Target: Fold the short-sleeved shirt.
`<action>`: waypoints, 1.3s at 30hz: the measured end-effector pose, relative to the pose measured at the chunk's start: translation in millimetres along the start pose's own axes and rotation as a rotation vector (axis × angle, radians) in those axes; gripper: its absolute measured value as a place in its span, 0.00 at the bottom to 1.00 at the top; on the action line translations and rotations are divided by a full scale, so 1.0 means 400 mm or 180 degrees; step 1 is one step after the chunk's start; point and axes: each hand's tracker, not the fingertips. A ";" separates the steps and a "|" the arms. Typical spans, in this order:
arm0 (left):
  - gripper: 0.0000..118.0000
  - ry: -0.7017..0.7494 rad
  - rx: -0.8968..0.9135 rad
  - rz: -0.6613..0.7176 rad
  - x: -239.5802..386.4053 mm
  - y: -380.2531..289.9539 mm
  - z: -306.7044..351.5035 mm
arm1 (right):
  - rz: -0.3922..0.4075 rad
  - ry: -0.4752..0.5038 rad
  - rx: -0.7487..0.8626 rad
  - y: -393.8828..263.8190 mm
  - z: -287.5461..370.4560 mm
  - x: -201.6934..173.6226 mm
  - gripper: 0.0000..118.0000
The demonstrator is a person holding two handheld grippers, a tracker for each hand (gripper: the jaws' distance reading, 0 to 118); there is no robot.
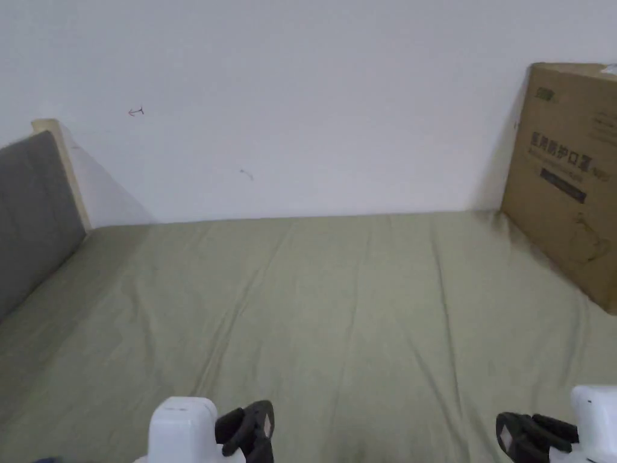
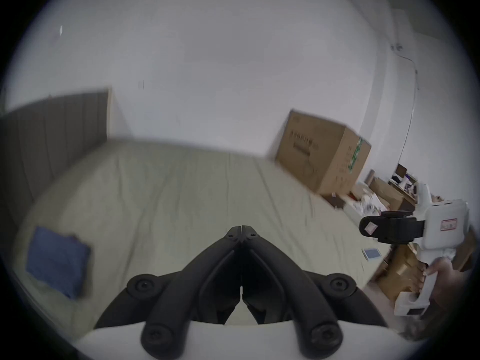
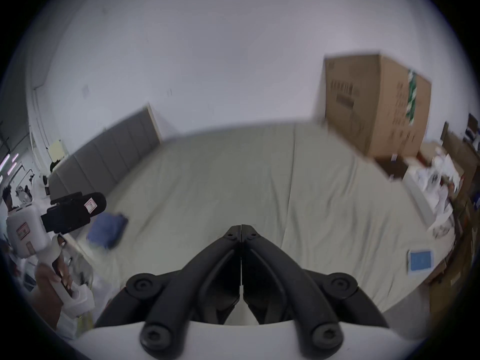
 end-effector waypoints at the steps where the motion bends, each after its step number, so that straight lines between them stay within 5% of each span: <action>1: 0.00 0.0087 0.0168 -0.0061 0.024 0.020 0.018 | 0.0030 -0.0031 0.0212 0.012 0.026 -0.001 0.00; 8: 0.00 0.0886 0.1310 -0.0744 0.141 0.050 0.152 | 0.0500 -0.0757 0.1830 -0.031 0.148 -0.013 0.00; 11: 0.00 0.0929 0.1367 -0.0781 0.161 0.034 0.182 | 0.0596 -0.0952 0.1568 -0.050 0.124 0.003 0.00; 15: 0.00 0.0985 0.1307 -0.0910 0.175 0.031 0.190 | 0.0198 -0.0858 0.1316 -0.044 0.121 0.040 0.00; 20: 0.02 0.0981 0.1187 -0.0679 0.160 0.023 0.188 | 0.0277 -0.0930 0.1409 -0.022 0.144 0.040 0.02; 22: 0.28 0.0883 0.1153 -0.0656 0.155 0.019 0.188 | 0.0343 -0.0917 0.1435 -0.015 0.153 0.036 0.27; 23: 0.65 0.0820 0.1140 -0.0650 0.152 0.018 0.188 | 0.0377 -0.0890 0.1437 -0.012 0.155 0.034 0.61; 24: 0.90 0.0788 0.1094 -0.0647 0.151 0.019 0.183 | 0.0404 -0.0882 0.1434 -0.009 0.155 0.030 0.82; 25: 1.00 0.0798 0.1049 -0.0648 0.151 0.020 0.175 | 0.0418 -0.0892 0.1442 -0.010 0.155 0.027 0.93; 39: 1.00 0.0829 0.1029 -0.0650 0.139 0.021 0.184 | 0.0372 -0.0913 0.1553 -0.010 0.168 -0.001 0.99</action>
